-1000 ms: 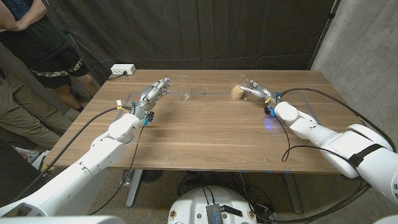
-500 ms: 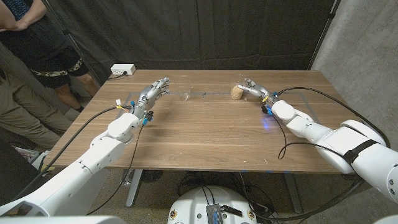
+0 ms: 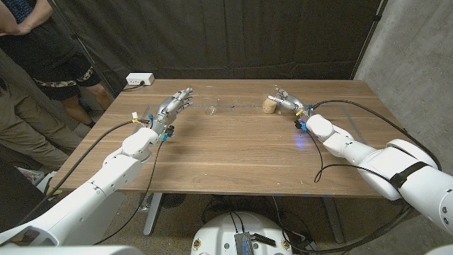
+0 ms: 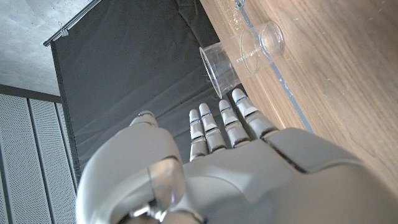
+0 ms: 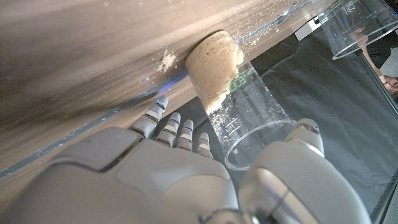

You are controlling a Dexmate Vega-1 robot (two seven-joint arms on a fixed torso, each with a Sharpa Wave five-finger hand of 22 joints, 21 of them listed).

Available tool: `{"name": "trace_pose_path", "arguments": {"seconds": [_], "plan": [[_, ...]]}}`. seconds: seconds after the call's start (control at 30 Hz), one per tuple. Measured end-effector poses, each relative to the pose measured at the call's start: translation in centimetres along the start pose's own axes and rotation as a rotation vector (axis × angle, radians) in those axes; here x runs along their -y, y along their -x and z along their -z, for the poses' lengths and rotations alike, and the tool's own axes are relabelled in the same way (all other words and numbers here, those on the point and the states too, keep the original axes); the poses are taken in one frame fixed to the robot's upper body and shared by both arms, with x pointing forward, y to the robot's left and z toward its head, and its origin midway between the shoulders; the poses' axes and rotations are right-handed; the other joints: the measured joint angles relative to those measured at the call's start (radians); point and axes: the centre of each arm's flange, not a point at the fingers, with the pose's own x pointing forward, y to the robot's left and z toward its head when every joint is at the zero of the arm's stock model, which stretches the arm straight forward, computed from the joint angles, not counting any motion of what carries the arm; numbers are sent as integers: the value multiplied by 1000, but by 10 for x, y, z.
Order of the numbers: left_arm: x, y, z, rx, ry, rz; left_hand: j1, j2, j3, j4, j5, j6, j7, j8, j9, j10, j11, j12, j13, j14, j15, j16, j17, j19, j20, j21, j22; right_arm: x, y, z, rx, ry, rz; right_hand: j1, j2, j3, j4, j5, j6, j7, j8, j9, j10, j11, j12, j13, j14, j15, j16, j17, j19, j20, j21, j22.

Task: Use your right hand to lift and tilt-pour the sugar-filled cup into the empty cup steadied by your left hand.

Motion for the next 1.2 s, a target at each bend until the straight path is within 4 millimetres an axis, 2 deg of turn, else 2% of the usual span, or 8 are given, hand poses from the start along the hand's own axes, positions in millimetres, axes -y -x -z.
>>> {"name": "trace_pose_path", "arguments": {"seconds": [0.7, 1.2], "plan": [[4, 4, 2, 11, 5, 1, -2, -2, 5, -5, 0, 0, 0, -4, 0, 0, 0, 0, 0, 0, 0, 0, 0, 0, 0, -4, 0, -17, 1, -4, 20, -38, -6, 19, 19, 7, -7, 4, 0, 0, 7, 0, 0, 0, 0, 0, 9, -1, 4, 0, 0, 0, 0, 0], [1, 11, 1, 15, -1, -11, -2, -2, 5, -5, 0, 0, 0, -7, 0, 0, 0, 0, 0, 0, 0, 0, 0, 0, 0, -4, 0, -27, -8, -6, -14, -43, -25, 36, 28, 13, -13, 4, -6, -6, 7, 0, 0, 0, 0, 0, 9, -1, 4, 0, 0, 0, 0, 0]]}}
